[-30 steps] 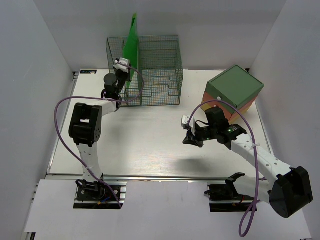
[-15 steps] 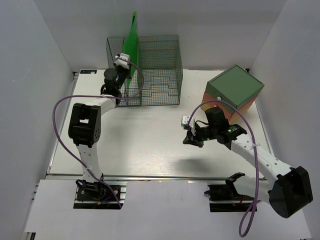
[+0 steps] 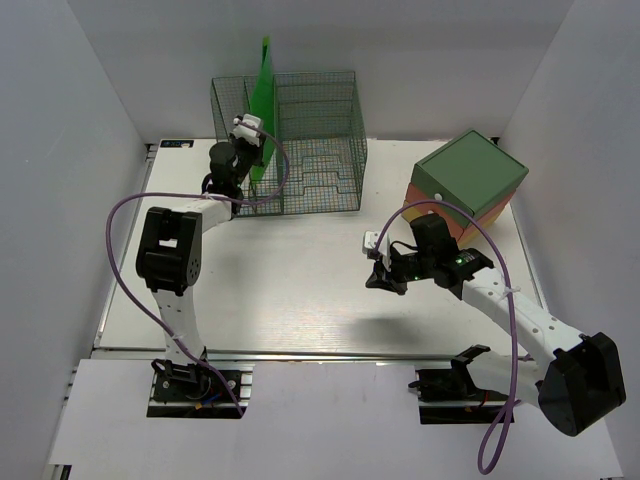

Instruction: Organize the desk

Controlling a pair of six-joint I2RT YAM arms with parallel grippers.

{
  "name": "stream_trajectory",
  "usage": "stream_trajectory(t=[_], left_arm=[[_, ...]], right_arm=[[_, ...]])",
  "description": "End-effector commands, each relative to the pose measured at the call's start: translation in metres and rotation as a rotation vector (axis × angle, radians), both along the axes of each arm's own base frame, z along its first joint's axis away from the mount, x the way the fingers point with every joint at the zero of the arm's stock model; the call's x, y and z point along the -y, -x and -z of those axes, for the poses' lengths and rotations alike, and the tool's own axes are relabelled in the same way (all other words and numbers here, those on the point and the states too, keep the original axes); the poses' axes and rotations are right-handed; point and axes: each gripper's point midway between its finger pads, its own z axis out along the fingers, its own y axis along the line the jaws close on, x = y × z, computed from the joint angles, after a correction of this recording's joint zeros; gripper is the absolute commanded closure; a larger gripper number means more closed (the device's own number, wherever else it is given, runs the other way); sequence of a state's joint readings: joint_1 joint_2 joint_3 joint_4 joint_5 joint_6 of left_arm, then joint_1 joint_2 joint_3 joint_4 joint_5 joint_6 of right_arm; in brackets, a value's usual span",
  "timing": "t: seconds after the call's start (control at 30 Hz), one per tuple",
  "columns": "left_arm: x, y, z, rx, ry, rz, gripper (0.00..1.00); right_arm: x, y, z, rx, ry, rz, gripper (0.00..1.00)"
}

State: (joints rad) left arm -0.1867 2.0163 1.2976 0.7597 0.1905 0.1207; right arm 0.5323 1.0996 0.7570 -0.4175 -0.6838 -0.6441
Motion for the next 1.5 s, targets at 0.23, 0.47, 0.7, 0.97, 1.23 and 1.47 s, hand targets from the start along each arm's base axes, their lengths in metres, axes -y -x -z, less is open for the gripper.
stream_trajectory(t=[0.23,0.47,0.7,0.97,1.23,1.47], left_arm=[[0.008,0.013,0.036,-0.135,-0.003,0.051,1.00],[-0.001,0.012,0.029,-0.134,0.028,-0.003,0.39],[-0.007,0.013,-0.009,-0.073,0.069,-0.041,0.29],[-0.023,0.029,-0.071,0.046,0.121,-0.111,0.19],[-0.045,0.058,-0.114,0.058,0.130,-0.198,0.10],[-0.059,0.119,-0.140,-0.038,0.246,-0.234,0.08]], right_arm=[[-0.002,-0.001,-0.009,0.026,-0.019,-0.020,1.00],[-0.003,-0.001,-0.008,0.025,-0.017,-0.021,1.00],[-0.002,-0.001,-0.008,0.025,-0.017,-0.019,1.00],[-0.002,-0.001,-0.008,0.025,-0.016,-0.018,1.00],[-0.001,-0.002,-0.006,0.024,-0.010,-0.012,1.00],[0.001,-0.013,-0.012,0.055,-0.015,0.033,0.55]])
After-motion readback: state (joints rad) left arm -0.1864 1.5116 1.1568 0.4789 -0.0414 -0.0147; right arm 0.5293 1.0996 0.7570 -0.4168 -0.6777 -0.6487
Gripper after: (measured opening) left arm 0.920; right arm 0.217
